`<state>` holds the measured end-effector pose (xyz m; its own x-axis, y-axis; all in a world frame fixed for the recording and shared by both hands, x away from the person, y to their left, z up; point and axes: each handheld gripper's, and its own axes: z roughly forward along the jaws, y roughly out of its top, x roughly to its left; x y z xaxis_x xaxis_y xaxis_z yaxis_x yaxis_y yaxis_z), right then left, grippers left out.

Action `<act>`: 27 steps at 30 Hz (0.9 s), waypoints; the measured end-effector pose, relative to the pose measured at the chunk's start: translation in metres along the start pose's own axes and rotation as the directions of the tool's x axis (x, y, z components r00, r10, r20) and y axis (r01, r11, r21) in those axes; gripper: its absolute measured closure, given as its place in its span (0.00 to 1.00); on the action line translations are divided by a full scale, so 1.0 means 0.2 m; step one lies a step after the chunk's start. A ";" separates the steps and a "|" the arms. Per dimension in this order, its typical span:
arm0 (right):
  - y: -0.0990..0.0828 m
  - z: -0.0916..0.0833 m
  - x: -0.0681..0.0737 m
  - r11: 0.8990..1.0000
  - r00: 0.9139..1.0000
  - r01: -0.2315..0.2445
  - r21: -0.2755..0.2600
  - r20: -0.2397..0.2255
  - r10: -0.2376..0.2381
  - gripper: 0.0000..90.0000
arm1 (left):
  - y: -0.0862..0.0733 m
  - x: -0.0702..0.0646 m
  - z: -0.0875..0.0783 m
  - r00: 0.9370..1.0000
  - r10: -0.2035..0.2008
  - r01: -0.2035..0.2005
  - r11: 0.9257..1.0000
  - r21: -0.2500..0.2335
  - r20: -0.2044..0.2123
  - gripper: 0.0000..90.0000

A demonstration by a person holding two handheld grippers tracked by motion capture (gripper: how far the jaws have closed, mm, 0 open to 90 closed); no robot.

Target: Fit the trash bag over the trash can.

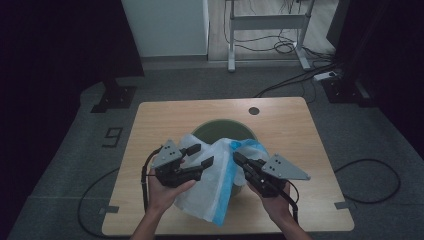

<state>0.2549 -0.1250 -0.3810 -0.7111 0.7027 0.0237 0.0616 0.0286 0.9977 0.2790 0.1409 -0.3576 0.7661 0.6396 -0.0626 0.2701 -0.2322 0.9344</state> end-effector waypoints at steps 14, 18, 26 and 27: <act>-0.04 -0.04 -0.01 1.000 0.999 -0.017 0.001 -0.028 0.017 0.97 | -0.01 0.02 -0.04 0.997 -0.030 0.037 0.994 -0.100 0.066 1.00; -0.06 -0.05 -0.02 1.000 0.999 -0.027 0.004 -0.028 0.027 0.97 | -0.01 0.05 -0.05 0.994 -0.067 0.076 0.990 -0.118 0.083 1.00; -0.05 -0.04 -0.01 1.000 0.999 -0.026 0.003 -0.033 0.026 0.87 | -0.01 0.06 -0.04 0.993 -0.085 0.095 0.988 -0.123 0.086 1.00; -0.05 -0.04 -0.01 1.000 0.999 -0.027 0.001 -0.033 0.027 0.86 | -0.01 0.06 -0.04 0.993 -0.086 0.095 0.988 -0.122 0.083 1.00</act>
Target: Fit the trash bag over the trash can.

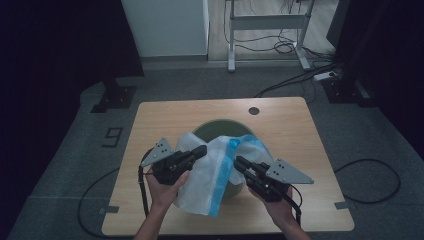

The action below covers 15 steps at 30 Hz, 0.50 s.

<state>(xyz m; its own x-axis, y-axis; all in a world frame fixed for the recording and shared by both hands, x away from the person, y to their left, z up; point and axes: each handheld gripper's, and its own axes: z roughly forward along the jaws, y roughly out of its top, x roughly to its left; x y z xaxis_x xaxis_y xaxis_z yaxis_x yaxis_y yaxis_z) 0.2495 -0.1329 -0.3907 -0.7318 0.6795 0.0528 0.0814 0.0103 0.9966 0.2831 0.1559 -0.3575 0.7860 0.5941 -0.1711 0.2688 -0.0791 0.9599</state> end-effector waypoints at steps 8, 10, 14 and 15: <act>0.03 -0.03 0.00 1.000 1.000 -0.005 -0.031 0.008 0.006 0.83 | 0.00 0.00 0.00 1.000 -0.005 0.005 1.000 -0.002 0.002 1.00; 0.02 -0.03 0.01 1.000 1.000 -0.005 -0.026 0.007 0.005 0.83 | 0.00 0.00 0.01 1.000 -0.007 0.007 1.000 -0.001 0.002 1.00; 0.03 -0.01 0.00 1.000 1.000 -0.003 -0.019 0.015 0.003 0.83 | 0.00 -0.01 0.01 1.000 -0.006 0.006 1.000 -0.003 0.006 1.00; 0.03 0.00 0.00 1.000 1.000 -0.001 -0.015 0.017 0.001 0.83 | 0.00 -0.01 0.01 1.000 -0.006 0.006 1.000 -0.004 0.009 1.00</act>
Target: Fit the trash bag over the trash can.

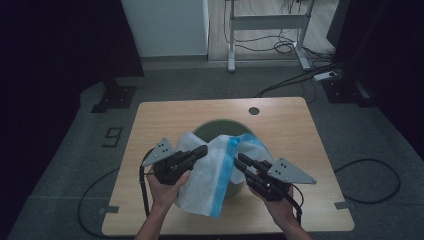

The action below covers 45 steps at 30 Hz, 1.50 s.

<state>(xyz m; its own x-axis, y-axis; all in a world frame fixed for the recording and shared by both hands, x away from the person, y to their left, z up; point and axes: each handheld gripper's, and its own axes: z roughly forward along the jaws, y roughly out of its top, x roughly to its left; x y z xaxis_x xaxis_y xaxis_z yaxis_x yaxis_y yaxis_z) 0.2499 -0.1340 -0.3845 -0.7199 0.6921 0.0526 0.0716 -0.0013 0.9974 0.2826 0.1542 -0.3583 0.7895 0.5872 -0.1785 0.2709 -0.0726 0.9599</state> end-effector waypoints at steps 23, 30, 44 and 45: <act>0.00 0.07 -0.05 0.999 0.999 -0.006 0.054 0.034 0.005 0.83 | -0.01 0.03 -0.04 0.995 -0.005 0.008 1.000 -0.026 0.096 1.00; 0.01 0.07 -0.03 0.998 0.999 0.016 0.055 0.035 -0.017 0.80 | -0.01 0.04 -0.03 0.995 -0.009 0.012 1.000 -0.027 0.103 1.00; 0.06 0.06 -0.04 0.998 0.998 0.027 0.051 0.049 -0.030 0.78 | -0.02 0.05 -0.03 0.995 -0.020 0.022 1.000 -0.017 0.098 1.00; 0.06 0.06 -0.03 0.998 0.998 0.033 0.055 0.052 -0.036 0.78 | -0.02 0.04 -0.03 0.995 -0.019 0.020 1.000 -0.015 0.097 1.00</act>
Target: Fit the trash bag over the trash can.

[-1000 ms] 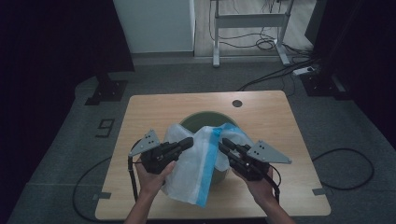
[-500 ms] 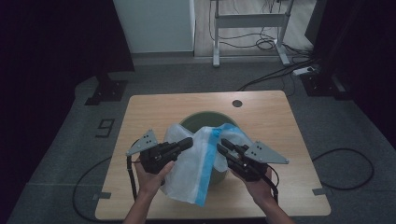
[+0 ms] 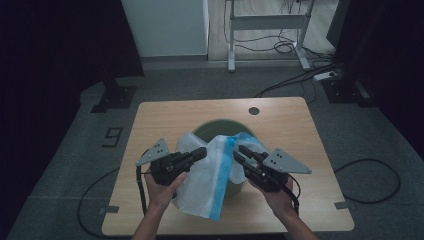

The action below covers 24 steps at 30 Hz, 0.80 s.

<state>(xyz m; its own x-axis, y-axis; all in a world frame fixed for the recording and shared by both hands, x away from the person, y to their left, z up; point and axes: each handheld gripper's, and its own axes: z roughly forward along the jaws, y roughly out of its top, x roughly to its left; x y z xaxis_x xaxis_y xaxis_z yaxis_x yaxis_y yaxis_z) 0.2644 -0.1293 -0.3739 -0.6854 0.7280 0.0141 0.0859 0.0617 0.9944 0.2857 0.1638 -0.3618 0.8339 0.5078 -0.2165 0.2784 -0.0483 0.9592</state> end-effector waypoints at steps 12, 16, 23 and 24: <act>0.03 0.00 0.01 1.000 1.000 0.007 0.022 0.006 -0.007 0.77 | 0.00 -0.01 0.00 1.000 0.006 -0.006 1.000 0.003 -0.027 1.00; 0.03 -0.02 0.03 1.000 1.000 0.023 0.014 -0.004 -0.023 0.77 | 0.00 0.00 0.00 1.000 -0.004 0.004 1.000 0.001 -0.022 1.00; 0.01 0.01 0.00 0.999 1.000 0.006 0.039 0.009 -0.006 0.76 | -0.01 0.00 -0.01 1.000 0.000 0.000 1.000 -0.010 -0.014 1.00; 0.01 0.01 0.00 0.999 1.000 -0.003 0.039 0.006 0.003 0.77 | -0.01 0.00 -0.01 1.000 -0.003 0.003 1.000 -0.011 -0.011 1.00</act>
<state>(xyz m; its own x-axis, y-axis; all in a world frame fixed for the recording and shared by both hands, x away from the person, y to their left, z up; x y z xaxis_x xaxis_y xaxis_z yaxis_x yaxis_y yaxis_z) 0.2658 -0.1279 -0.3731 -0.6808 0.7323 0.0163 0.1162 0.0860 0.9895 0.2851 0.1659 -0.3637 0.8278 0.5173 -0.2171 0.2753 -0.0373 0.9606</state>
